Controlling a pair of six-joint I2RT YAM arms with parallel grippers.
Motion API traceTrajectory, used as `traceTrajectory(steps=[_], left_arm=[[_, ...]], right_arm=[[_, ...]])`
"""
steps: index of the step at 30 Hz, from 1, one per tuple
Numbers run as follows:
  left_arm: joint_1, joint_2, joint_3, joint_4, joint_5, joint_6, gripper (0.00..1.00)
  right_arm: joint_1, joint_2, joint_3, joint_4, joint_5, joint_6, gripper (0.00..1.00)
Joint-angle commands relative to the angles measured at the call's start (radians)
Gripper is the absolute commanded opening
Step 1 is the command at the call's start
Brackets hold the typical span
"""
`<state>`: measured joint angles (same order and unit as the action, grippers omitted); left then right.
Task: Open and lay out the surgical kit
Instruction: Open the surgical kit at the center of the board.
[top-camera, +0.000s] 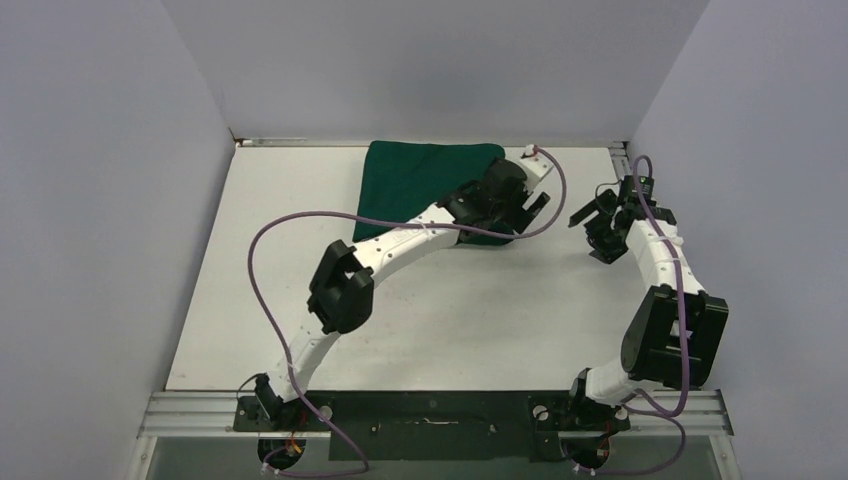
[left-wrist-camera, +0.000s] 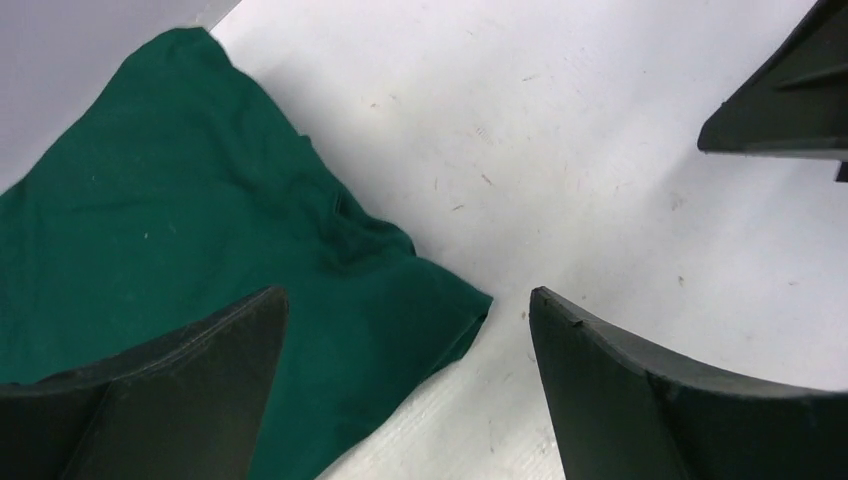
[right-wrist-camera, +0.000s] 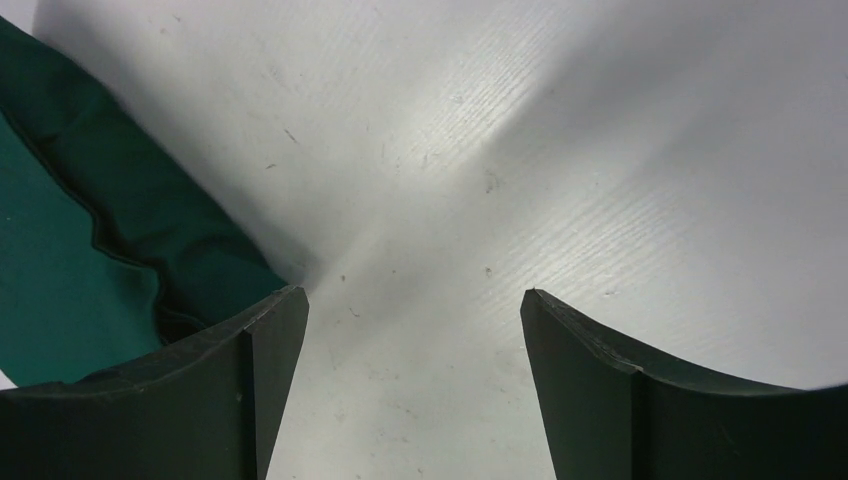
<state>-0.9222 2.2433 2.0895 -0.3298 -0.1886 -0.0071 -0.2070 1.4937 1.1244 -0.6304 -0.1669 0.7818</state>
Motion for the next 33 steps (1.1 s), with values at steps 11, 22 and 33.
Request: traceTrajectory(steps=[11,22,33], left_arm=[[-0.075,0.151,0.191,-0.224,-0.208,0.136,0.79],[-0.062,0.21,0.24,-0.278,-0.146,0.145,0.71],[-0.043,0.203,0.324,-0.31,-0.087,0.093,0.61]], right_arm=[[-0.053,-0.051,-0.025,-0.017,-0.02,-0.05,0.77],[-0.055,-0.063,-0.043,0.009,-0.04,-0.051,0.77],[-0.055,-0.085,-0.043,-0.003,-0.029,-0.06,0.77]])
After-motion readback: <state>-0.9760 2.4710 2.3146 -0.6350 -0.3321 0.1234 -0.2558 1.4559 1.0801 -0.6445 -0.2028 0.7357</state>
